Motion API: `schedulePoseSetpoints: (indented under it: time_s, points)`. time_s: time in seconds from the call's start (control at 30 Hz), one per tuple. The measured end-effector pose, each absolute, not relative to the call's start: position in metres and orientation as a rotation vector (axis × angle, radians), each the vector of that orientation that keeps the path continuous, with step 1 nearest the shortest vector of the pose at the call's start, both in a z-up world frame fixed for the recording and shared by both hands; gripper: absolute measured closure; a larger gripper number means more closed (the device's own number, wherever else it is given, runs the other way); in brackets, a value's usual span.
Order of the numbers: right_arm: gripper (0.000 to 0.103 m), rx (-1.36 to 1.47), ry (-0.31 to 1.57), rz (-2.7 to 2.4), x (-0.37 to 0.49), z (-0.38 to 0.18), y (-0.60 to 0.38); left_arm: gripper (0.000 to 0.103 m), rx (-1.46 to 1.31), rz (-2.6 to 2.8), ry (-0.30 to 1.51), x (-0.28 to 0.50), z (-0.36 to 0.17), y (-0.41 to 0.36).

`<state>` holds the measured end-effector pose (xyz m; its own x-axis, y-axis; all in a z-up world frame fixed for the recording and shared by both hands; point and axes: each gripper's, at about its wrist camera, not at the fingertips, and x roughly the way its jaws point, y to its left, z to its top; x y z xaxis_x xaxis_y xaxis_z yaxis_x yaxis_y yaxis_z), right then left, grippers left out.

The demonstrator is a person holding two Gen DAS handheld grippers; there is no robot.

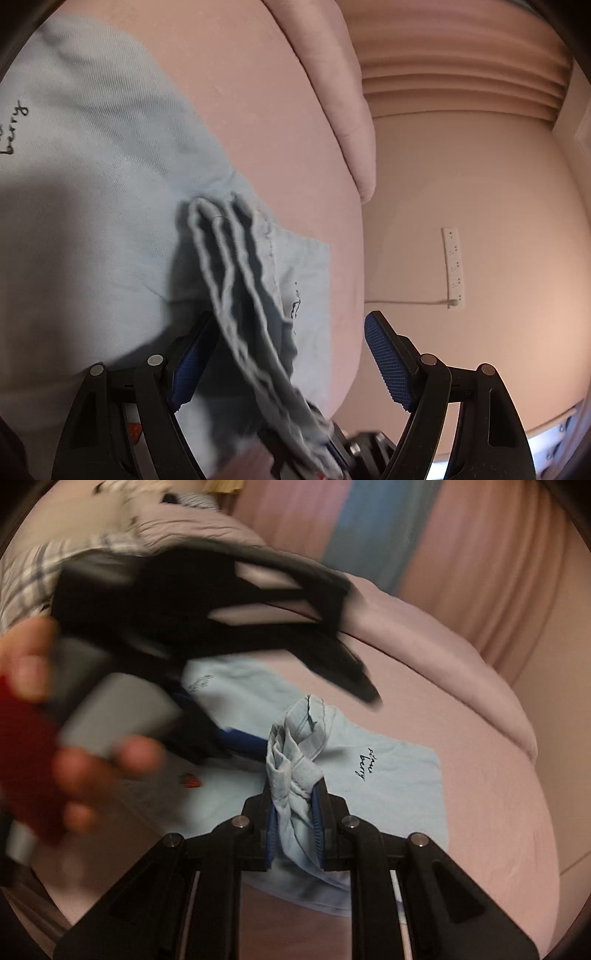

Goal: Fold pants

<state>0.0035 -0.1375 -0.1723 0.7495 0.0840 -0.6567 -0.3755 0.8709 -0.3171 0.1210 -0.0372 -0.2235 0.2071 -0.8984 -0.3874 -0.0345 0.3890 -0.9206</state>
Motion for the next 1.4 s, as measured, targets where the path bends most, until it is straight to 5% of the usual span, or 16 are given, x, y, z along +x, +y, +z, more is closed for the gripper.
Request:
schedulePoseSetpoints:
  time_s: [0.17, 0.23, 0.53, 0.73, 0.87, 1.07, 1.3, 1.4]
  points:
    - [0.086, -0.519, 0.655, 0.26, 0.004, -0.169, -0.133, 0.079, -0.927, -0.751, 1.096, 0.116, -0.204, -0.019]
    - [0.086, -0.514, 0.642, 0.266, 0.002, -0.166, -0.131, 0.087, -0.891, -0.735, 1.065, 0.115, -0.198, -0.01]
    - [0.074, -0.56, 0.721, 0.409, 0.017, -0.187, -0.092, 0.087, -0.743, -0.482, 1.044, 0.129, -0.204, 0.04]
    - [0.074, -0.195, 0.843, 0.675, 0.003, -0.161, -0.137, 0.085, -0.692, -0.4, 1.005, 0.106, -0.193, 0.066]
    - [0.074, 0.035, 0.82, 0.597, 0.015, -0.127, -0.22, 0.066, -0.553, -0.456, 0.974, 0.093, -0.169, 0.041]
    - [0.077, 0.025, 0.824, 0.273, 0.052, -0.116, -0.314, 0.065, -0.4, -0.653, 0.956, 0.083, -0.153, -0.038]
    - [0.079, -0.061, 0.9, 0.31, 0.105, -0.145, -0.29, 0.065, -0.16, -0.588, 1.032, 0.078, -0.194, -0.09]
    - [0.08, -0.1, 0.967, 0.312, 0.125, -0.17, -0.263, 0.091, -0.234, -0.487, 1.017, 0.071, -0.214, -0.061]
